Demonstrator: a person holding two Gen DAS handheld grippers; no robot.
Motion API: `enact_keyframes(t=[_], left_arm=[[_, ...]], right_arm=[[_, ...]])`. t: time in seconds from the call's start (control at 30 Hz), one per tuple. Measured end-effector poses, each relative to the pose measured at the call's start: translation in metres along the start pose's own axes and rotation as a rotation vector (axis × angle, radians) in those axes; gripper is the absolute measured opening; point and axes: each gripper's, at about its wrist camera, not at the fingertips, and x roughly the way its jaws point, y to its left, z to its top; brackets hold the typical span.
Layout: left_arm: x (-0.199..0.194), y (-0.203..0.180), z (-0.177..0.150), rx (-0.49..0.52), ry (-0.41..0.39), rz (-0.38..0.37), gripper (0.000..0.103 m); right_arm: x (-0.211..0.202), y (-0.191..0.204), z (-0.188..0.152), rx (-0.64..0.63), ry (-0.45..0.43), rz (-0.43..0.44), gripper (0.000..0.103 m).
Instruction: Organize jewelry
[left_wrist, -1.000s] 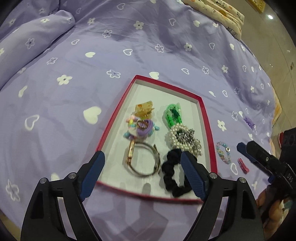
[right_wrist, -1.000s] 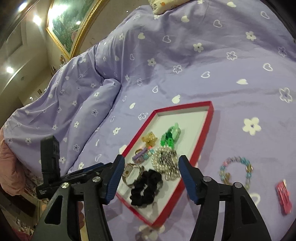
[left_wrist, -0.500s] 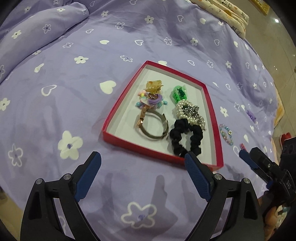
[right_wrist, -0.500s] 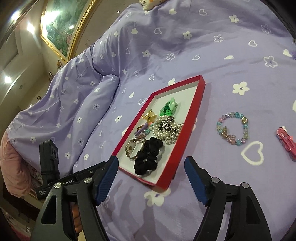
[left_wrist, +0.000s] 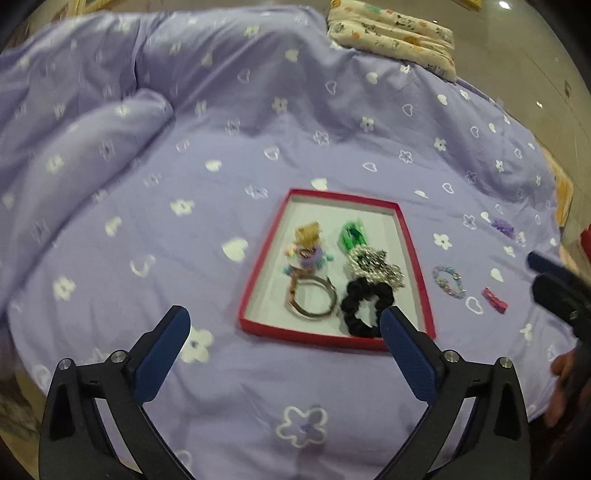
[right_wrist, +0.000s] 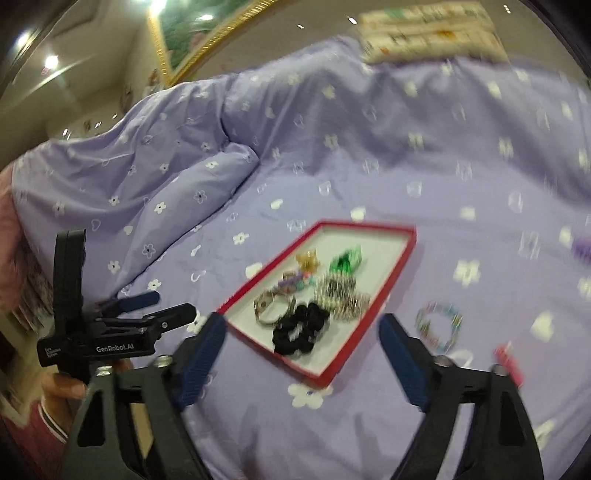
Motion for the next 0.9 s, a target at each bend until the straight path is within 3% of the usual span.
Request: enact_keyframes(t=[0.1,0.2,0.33,0.9], left_arm=[[0.005,0.000,-0.006,0.013,-0.011,0.046,0.103],[0.011,0.002,-0.018,-0.001,-0.003,0.041,0.103],[0.017,-0.002,-0.035,0.022,-0.010,0.088,0.103],[0.010,-0.012,-0.056,0.050,-0.060,0.124,0.103]], right_arm=[[-0.001,0.005,-0.001,-0.029,-0.024,-0.015,0.098],[0.010,0.004,-0.016,-0.005,-0.002,-0.025,0.098],[0.025,0.004,-0.038,0.001,0.032,-0.040,0.098],[0.046,0.001,-0.072,0.018,0.057,-0.052,0.098]])
